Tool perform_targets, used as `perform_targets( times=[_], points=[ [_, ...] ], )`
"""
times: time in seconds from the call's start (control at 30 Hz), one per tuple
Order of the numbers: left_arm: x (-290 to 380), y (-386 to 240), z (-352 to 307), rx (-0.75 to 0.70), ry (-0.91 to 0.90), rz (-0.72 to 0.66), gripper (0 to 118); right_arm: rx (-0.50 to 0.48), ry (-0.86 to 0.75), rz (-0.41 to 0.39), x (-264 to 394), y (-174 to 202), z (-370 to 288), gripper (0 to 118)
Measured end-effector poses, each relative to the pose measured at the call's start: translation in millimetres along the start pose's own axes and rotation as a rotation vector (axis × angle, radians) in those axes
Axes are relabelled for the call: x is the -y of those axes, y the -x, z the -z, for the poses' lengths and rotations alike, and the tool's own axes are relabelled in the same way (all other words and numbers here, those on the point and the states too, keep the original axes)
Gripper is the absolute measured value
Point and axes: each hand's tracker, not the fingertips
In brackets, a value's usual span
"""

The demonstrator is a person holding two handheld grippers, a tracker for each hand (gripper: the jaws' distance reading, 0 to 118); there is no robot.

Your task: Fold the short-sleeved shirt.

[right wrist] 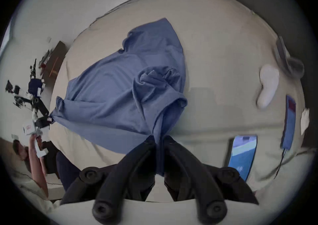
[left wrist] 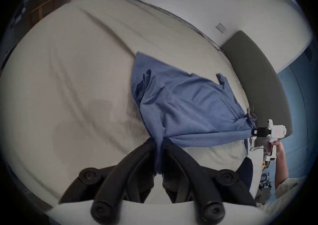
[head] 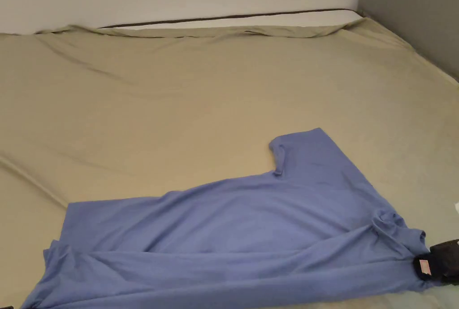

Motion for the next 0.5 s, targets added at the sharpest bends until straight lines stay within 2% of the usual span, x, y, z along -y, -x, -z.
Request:
perform_targets(
  times=[0.17, 0.37, 0.43, 0.47, 0.5],
  points=[
    [47, 11, 23, -0.105, 0.152, 0.011, 4, 0.065, 0.074, -0.044, 31, -7, 39, 7],
    [62, 9, 47, -0.209, 0.169, 0.038, 5, 0.103, 0.079, -0.076, 31, -9, 65, 8],
    [62, 5, 50, -0.235, 0.155, 0.037, 33, 0.122, 0.083, -0.092, 34, -5, 73, 24],
    [60, 5, 49, -0.214, 0.138, 0.026, 33, 0.153, 0.070, -0.143, 35, 0, 71, 28],
    [59, 2, 45, -0.152, 0.122, -0.009, 39, 0.203, 0.070, -0.207, 33, 6, 65, 28]
  ],
)
